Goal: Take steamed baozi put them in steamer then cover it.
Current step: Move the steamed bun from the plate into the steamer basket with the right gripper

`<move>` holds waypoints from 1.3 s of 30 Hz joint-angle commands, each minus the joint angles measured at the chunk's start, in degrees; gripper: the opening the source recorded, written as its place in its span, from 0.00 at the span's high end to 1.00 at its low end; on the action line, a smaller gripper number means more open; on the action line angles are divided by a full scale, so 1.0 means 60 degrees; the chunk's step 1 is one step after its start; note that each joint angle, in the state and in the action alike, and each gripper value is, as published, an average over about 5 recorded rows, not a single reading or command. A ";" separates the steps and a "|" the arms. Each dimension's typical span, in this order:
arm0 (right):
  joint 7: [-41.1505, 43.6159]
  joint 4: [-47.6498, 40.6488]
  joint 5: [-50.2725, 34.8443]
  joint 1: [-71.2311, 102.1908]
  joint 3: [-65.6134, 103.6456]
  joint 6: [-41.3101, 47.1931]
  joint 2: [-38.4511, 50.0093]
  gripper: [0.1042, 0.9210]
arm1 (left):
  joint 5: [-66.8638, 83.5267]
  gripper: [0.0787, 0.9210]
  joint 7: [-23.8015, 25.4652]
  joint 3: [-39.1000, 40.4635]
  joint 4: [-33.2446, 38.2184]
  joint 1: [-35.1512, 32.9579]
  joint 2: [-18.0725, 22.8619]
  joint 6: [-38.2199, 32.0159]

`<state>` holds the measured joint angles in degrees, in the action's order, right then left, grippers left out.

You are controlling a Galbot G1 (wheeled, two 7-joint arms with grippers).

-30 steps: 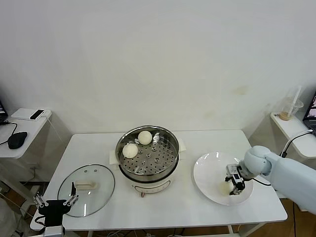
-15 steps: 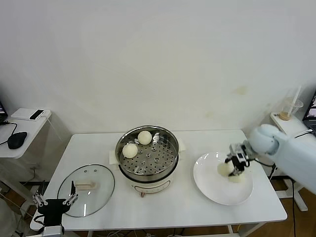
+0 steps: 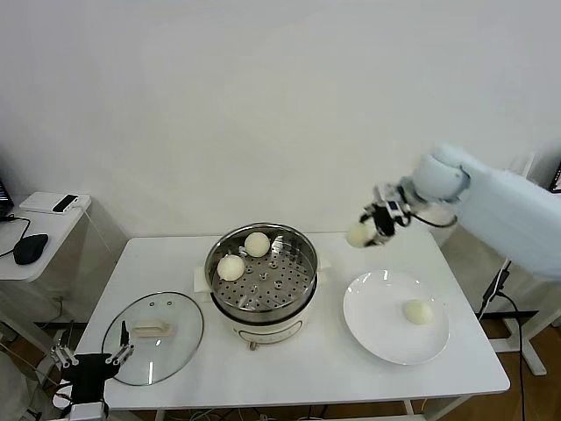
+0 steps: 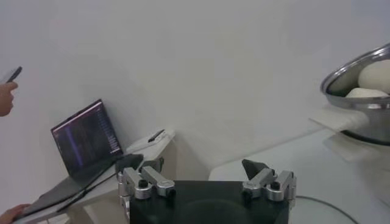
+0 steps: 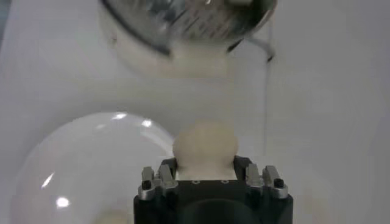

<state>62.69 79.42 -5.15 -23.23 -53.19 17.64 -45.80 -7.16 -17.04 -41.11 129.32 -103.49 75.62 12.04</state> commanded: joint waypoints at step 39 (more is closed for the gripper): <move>-0.0754 0.0142 0.1580 0.0007 -0.2905 -0.3955 -0.4310 0.41 | 0.0098 0.12 -0.0028 -0.0378 0.0055 -0.0095 0.0273 -0.0014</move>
<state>57.50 79.82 2.04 -23.37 -69.48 -3.02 -70.73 -6.64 -17.17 -43.35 129.62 -103.97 77.28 11.99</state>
